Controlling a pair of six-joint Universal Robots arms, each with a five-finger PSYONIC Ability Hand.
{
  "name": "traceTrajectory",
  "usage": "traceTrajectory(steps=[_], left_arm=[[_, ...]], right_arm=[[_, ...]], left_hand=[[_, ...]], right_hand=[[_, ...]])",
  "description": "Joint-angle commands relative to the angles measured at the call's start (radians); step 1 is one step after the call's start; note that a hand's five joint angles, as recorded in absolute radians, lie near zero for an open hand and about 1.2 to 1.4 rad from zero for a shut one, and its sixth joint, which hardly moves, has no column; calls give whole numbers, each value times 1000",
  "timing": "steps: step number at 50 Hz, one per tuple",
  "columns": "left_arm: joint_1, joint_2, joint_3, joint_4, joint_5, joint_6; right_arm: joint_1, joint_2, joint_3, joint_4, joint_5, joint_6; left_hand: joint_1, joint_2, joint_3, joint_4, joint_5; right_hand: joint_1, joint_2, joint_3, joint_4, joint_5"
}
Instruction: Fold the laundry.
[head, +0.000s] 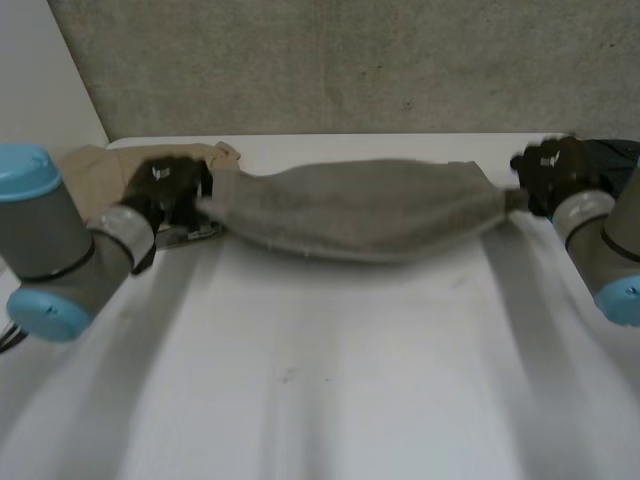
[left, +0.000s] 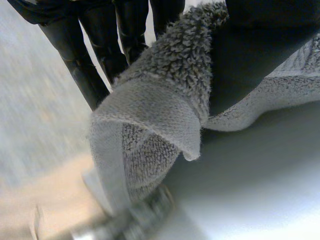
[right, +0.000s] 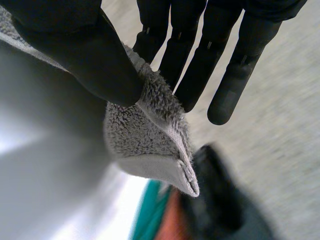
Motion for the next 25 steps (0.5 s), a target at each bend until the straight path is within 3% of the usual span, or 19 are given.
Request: traceTrajectory(steps=[1,6,14,20,25], left_arm=[[42,171,-243,-275,35,107],[99,315,-394,-495,108,225],[188,429,-486,-753,204,471],[196,348,-396,-696,211,520],[153,184,-221,-574,149,399]], right_arm=[[-48,-102,128,324,-11,-138],[-126,-260,264,577,-13,-344],[-177,-390,393,637,-71,-531],[-113,-319,332,548,-59,-469],[-27,-149,176,404,33,-295]], left_hand=[[235,199,206,196,236],[235,199,206,196,236],[235,199,206,196,236],[235,199,206,196,236],[235,199,206,196,236]], right_hand=[[285,213,202,196,201],[285,213,202,196,201],[285,213,202,196,201],[285,213,202,196,201],[285,213,202,196,201]])
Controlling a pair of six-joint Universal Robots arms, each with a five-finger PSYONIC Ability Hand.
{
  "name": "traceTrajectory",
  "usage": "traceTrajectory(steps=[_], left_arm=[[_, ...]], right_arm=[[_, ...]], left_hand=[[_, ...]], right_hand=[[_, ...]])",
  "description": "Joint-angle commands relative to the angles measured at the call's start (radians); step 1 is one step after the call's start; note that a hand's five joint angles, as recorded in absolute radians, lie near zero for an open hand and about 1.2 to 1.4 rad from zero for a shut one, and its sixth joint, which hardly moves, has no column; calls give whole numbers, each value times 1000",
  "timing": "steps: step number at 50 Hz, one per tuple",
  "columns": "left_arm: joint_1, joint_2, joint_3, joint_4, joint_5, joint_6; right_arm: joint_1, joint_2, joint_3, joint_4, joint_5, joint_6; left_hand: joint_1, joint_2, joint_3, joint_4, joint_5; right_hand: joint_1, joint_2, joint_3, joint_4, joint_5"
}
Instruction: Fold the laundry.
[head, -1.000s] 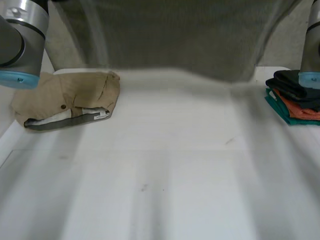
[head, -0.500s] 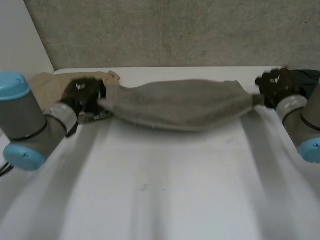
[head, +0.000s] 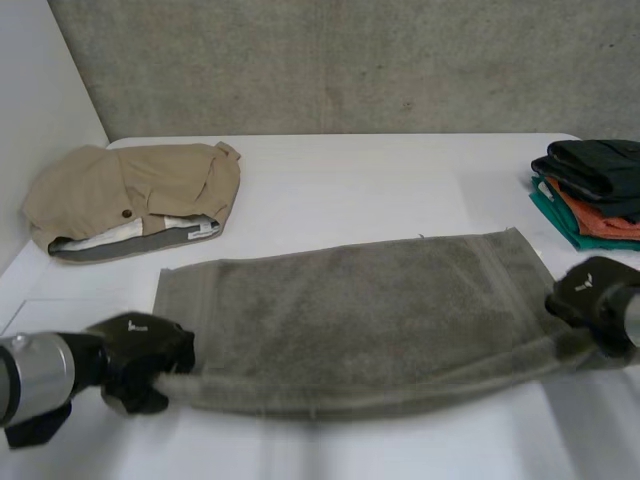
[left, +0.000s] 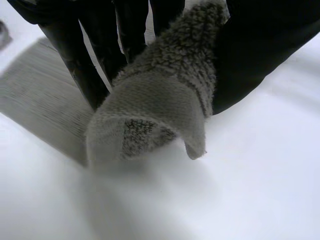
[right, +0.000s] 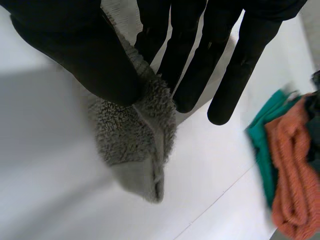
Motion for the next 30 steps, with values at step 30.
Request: traceTrajectory(steps=[30], left_arm=[[-188,-448,574,380,-351,-379]], right_arm=[[247,622,-657,-600,270,344]], left_hand=[[-987,-1023,-1016,-1026,-986]], right_hand=[[-937,-1009,-1019,-1026,-1021]])
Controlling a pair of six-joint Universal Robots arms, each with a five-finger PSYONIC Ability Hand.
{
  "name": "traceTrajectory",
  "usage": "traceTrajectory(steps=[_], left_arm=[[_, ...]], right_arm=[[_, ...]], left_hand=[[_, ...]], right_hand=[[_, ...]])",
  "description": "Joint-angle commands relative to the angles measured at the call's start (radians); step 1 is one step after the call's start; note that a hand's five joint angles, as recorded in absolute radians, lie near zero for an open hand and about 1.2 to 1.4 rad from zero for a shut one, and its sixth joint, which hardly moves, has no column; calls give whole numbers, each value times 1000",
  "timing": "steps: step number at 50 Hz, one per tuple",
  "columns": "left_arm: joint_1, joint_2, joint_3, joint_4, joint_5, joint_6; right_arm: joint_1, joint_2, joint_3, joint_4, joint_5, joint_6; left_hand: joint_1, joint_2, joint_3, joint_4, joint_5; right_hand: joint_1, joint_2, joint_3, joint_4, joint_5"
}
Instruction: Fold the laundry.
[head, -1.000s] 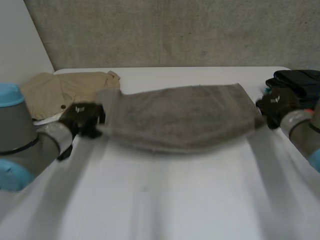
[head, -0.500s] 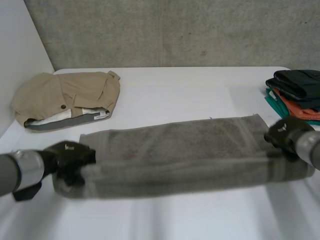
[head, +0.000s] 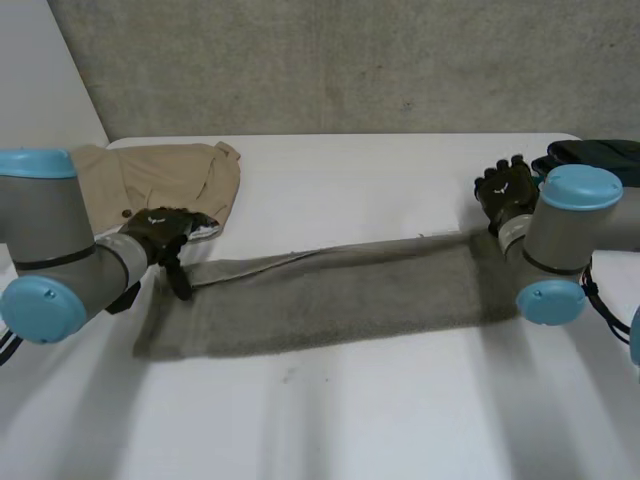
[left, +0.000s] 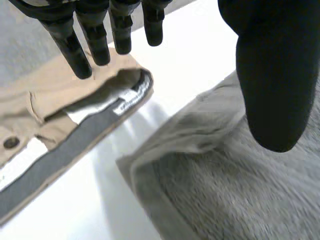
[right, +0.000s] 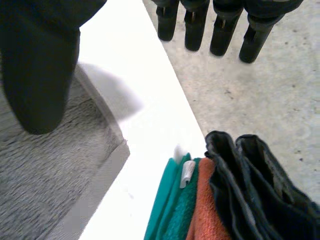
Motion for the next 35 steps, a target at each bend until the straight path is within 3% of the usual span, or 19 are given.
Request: traceTrajectory(steps=[1,4,10,12,19,20,25,32,34,35], left_arm=[[-3,63,-9,7,-26,-16],[-2,124,-58,28,-29,-24],[-5,210,-177,71,-6,-18],[-5,250,-240,76,9,-15],[9,349,-396,131,90,-19],[10,356,-407,143,98,-19],[13,368,-441,225,126,-30],[-3,367,-444,248,127,-58],[-8,368,-447,249,127,-62],[-8,370,-447,249,127,-62]], right_arm=[[-13,-109,36,-23,17,105],[-33,-182,84,-22,-1,171],[-114,-387,251,49,-147,257],[-154,-445,315,136,-220,242],[-275,-486,457,374,-337,196],[-301,-478,492,353,-368,190],[-335,-423,567,201,-449,184],[-340,-306,578,2,-439,176],[-342,-282,564,-20,-423,173],[-343,-274,555,-26,-414,170]], left_hand=[[-12,-59,-62,-52,-69],[-12,-59,-62,-52,-69],[-12,-59,-62,-52,-69],[-12,-59,-62,-52,-69],[-12,-59,-62,-52,-69],[-12,-59,-62,-52,-69],[-12,-59,-62,-52,-69],[-12,-59,-62,-52,-69],[-12,-59,-62,-52,-69],[-12,-59,-62,-52,-69]], right_hand=[[-51,-43,-49,-55,-55],[-51,-43,-49,-55,-55],[-51,-43,-49,-55,-55],[-51,-43,-49,-55,-55],[68,77,70,65,65],[185,194,187,182,182],[347,356,349,344,344],[438,447,440,435,435],[728,736,730,724,724],[1049,1058,1051,1046,1046]])
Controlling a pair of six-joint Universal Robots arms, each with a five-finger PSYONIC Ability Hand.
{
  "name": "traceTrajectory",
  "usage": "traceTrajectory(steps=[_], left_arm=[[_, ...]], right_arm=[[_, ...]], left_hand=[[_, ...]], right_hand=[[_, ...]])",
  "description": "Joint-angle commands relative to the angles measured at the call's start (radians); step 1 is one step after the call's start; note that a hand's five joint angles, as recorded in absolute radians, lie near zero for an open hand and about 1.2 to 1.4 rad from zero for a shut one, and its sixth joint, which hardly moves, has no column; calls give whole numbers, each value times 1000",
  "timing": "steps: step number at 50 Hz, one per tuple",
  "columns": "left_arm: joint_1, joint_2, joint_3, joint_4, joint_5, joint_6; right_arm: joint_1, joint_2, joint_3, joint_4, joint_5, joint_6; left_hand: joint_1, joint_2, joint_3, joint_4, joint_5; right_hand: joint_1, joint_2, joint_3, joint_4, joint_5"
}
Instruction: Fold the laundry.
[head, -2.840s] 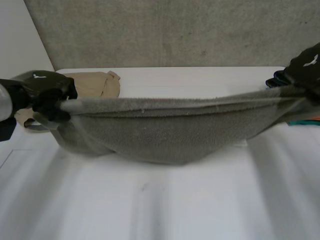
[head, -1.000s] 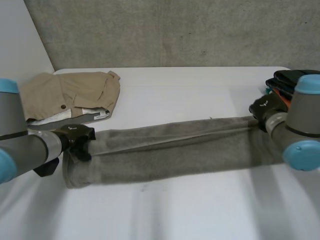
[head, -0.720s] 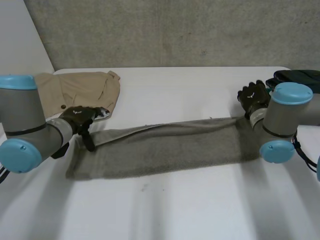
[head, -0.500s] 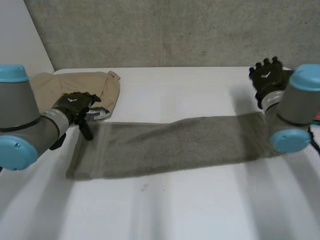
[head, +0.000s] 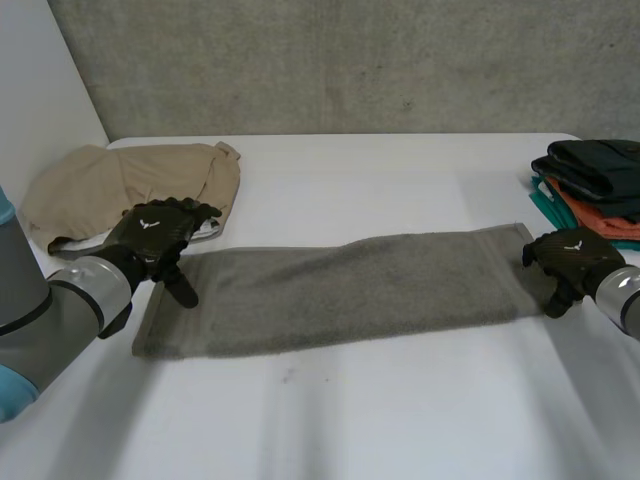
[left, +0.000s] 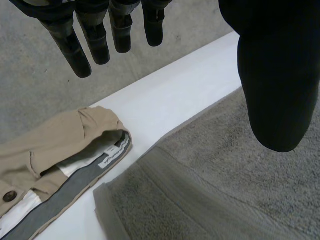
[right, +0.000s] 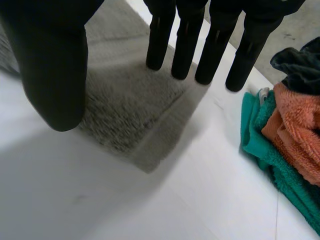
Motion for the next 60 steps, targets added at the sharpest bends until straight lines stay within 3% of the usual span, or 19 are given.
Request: traceTrajectory(steps=[1,7,15,19,22,26,27,31,36,41,42,44,46,52,55,60], left_arm=[[-13,0,2,4,-4,-16],[-5,35,-9,5,-7,-24],[9,85,-30,4,-1,-47],[10,99,-36,4,-1,-50],[9,105,-36,2,-4,-53],[5,115,-42,-1,-6,-64],[5,118,-44,-1,-7,-67],[2,125,-56,2,-7,-71],[-5,121,-62,7,-6,-71],[-18,109,-50,16,-7,-71],[-21,107,-49,16,-7,-71],[-30,102,-39,16,-7,-71],[-34,102,-33,16,-7,-71],[-65,102,-12,17,-7,-74],[-90,98,-6,16,-7,-74],[-139,82,-6,20,-9,-73]], right_arm=[[-9,103,-49,-125,73,-11],[-73,36,-51,-99,239,-26],[-144,-55,-55,-99,288,-271],[-31,-84,-57,-158,305,-333],[110,-115,-34,-238,259,-340],[316,-156,29,-364,107,-363],[389,-150,53,-416,28,-374],[580,-70,90,-519,-134,-402],[719,55,80,-534,-165,-472],[773,114,51,-468,-119,-552],[770,100,43,-438,-62,-541],[758,76,44,-422,8,-483],[720,28,61,-422,58,-335],[565,-228,146,-386,19,208],[482,-230,155,-305,4,360],[366,-155,150,-63,-4,255]], left_hand=[[-12,-31,-38,-27,-51],[-12,-31,-38,-27,-51],[-12,-31,-38,-27,-51],[-12,-31,-38,-27,-51],[-12,-31,-38,-27,-51],[-12,-31,-38,-27,-51],[-12,-31,-38,-27,-51],[-12,-31,-38,-27,-51],[-12,-31,-38,-27,-51],[-12,-31,-38,-27,-51],[-12,-31,-38,-27,-51],[-12,-31,-38,-27,-51],[-12,-31,-38,-27,-51],[-12,-31,-38,-27,-51],[-12,-31,-38,-27,-51],[-12,-31,-38,-27,-51]], right_hand=[[827,823,822,826,823],[829,824,823,827,824],[829,824,823,827,824],[829,824,823,827,824],[829,824,823,827,824],[829,824,823,827,824],[829,824,823,827,824],[829,824,823,827,824],[829,824,823,827,824],[829,824,823,827,824],[500,495,495,498,495],[-377,-382,-383,-379,-382],[-393,-398,-398,-395,-398],[-393,-398,-398,-395,-398],[-393,-398,-398,-395,-398],[-393,-398,-398,-395,-398]])
